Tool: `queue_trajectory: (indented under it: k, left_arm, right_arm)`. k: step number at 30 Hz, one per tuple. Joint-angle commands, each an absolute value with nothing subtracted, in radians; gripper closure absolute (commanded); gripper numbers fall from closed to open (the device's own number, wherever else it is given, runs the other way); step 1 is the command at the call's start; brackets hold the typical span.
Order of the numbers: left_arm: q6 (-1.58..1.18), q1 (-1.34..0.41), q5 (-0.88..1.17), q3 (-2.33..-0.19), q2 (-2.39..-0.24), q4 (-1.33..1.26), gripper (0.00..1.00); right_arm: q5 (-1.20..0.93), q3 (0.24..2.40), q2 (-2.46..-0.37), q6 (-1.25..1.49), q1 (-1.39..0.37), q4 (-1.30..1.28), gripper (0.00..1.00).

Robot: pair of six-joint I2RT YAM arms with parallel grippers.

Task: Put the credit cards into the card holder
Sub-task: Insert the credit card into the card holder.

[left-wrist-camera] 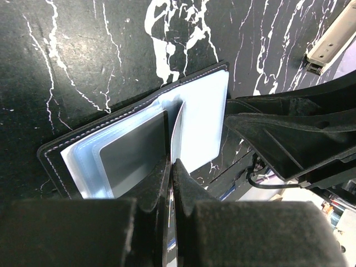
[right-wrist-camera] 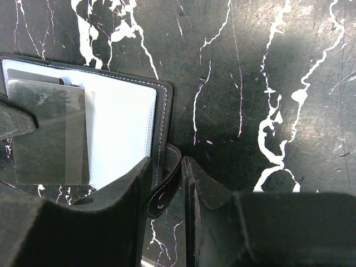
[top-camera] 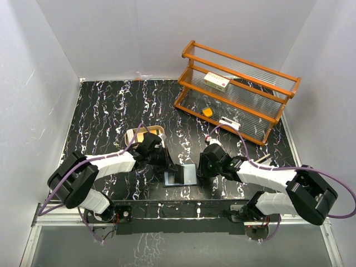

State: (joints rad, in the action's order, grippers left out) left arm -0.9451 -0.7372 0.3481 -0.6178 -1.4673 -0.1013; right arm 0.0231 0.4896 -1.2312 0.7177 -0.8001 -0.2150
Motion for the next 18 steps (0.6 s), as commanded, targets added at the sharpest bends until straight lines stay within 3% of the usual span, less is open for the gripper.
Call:
queue_trajectory:
  k: [1,18]
  left_arm:
    - [-0.922,-0.742,0.305,-0.592,-1.487,-0.074,1.0]
    - [-0.927,-0.745,0.225,-0.613,-1.529,-0.033,1.0]
  right_arm:
    - [0.018,0.454,-1.227,0.728,-0.803,-0.23,0.74]
    - [-0.029,0.411,-1.223,0.78,-0.805,-0.196,0.74]
